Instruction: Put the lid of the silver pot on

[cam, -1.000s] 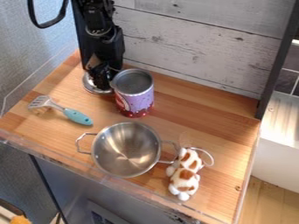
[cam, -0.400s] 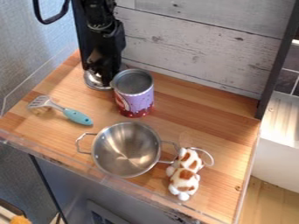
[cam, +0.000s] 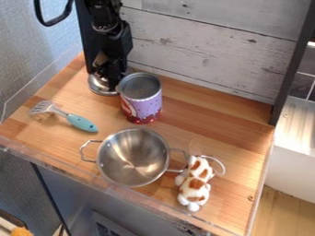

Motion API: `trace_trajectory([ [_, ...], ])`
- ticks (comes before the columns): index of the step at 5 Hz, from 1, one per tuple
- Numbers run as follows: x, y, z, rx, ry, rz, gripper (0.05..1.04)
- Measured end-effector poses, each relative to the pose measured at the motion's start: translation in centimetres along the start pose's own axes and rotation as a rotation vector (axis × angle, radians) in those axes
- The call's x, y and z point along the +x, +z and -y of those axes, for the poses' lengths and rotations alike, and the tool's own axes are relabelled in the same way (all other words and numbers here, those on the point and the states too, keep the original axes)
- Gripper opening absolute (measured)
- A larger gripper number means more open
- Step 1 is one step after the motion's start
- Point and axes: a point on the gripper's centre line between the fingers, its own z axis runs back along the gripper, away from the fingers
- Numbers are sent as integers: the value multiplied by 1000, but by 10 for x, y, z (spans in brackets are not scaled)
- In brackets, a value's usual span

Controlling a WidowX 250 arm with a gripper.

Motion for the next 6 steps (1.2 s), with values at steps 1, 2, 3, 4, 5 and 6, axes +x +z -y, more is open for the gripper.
trace_trajectory([
  [1,2,3,6,-10,1,4,272],
  [2,6,11,14,-21,8,21,272],
  [3,5,34,14,6,1,10,272],
  [4,6,64,17,62,-1,-6,272],
  [5,4,95,23,119,12,-41,272],
  [6,12,123,35,181,12,-31,272],
])
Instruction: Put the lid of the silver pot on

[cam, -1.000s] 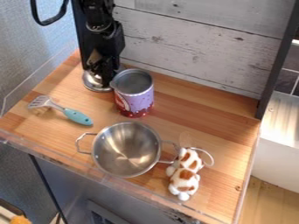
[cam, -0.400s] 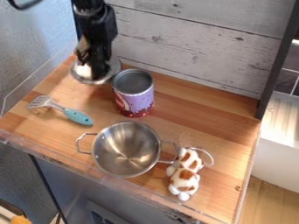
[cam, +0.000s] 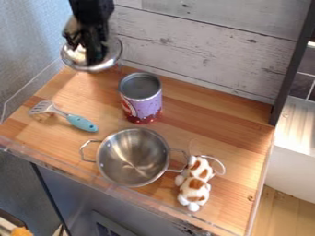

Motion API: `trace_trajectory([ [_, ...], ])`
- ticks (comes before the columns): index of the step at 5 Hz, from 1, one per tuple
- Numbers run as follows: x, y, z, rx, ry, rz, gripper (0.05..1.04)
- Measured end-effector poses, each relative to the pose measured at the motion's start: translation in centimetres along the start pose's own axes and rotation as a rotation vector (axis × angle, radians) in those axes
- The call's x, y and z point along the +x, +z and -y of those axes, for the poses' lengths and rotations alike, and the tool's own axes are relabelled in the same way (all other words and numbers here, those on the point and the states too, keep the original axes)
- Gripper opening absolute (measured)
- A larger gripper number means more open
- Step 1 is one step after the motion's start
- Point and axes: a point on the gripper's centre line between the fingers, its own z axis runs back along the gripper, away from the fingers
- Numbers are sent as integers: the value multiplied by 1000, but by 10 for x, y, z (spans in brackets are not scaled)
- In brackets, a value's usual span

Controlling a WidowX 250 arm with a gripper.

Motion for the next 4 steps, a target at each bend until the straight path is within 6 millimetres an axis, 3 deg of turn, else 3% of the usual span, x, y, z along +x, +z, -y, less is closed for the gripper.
trace_trajectory([
  [2,54,19,30,27,-128,61,272],
  [4,95,3,70,-19,-264,84,272],
])
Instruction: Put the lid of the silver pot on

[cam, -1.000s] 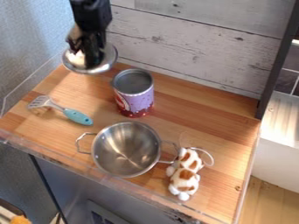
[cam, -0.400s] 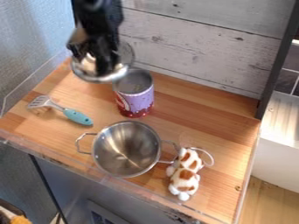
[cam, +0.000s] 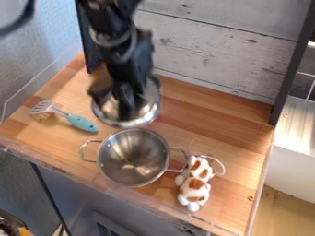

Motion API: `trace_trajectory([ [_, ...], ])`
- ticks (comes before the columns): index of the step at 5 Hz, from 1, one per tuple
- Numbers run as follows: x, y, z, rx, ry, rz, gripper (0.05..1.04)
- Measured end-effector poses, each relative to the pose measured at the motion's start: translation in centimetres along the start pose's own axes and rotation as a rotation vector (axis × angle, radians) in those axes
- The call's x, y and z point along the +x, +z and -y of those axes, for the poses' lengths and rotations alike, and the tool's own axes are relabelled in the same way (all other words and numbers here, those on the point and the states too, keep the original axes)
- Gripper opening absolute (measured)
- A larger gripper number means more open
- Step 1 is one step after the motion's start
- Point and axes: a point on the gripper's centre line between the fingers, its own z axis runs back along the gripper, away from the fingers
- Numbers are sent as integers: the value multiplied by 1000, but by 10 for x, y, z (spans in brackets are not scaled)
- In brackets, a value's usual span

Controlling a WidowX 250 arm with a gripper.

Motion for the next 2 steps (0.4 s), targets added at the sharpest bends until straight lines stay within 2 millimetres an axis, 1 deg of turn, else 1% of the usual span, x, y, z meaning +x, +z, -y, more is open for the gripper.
trace_trajectory([
  [1,6,-11,14,-27,-22,4,272],
  [2,15,-26,26,-80,-71,9,272],
])
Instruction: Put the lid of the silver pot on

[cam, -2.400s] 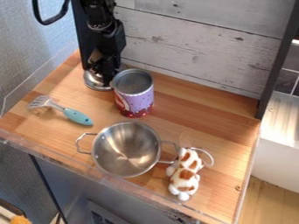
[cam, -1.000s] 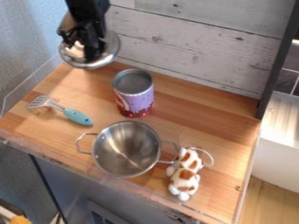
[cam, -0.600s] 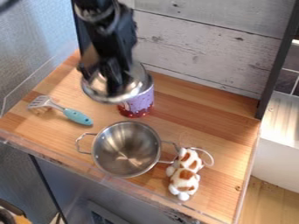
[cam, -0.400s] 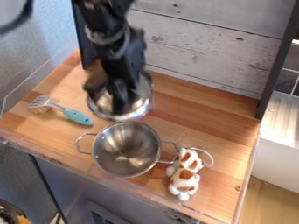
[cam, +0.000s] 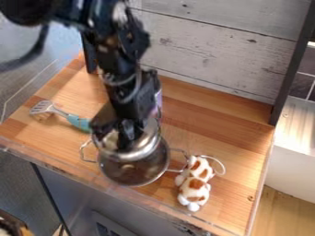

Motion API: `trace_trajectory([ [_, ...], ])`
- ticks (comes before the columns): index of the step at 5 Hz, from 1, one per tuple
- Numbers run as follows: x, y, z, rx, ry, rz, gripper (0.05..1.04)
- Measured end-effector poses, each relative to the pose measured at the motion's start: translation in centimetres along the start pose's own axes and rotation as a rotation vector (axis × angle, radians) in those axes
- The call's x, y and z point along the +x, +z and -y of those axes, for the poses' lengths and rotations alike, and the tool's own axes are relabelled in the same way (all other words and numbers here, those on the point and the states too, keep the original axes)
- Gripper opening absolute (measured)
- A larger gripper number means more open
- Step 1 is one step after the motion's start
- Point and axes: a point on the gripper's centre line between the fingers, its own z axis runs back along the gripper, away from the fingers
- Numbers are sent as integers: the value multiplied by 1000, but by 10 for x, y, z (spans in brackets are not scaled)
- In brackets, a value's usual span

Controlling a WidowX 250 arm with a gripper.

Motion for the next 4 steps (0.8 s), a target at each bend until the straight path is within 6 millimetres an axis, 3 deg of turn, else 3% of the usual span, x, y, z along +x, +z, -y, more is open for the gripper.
trace_trajectory([
  [2,20,-14,14,-33,-78,40,272],
  [3,21,-15,13,-27,-82,42,272],
  [4,20,-15,11,-37,-90,54,335],
])
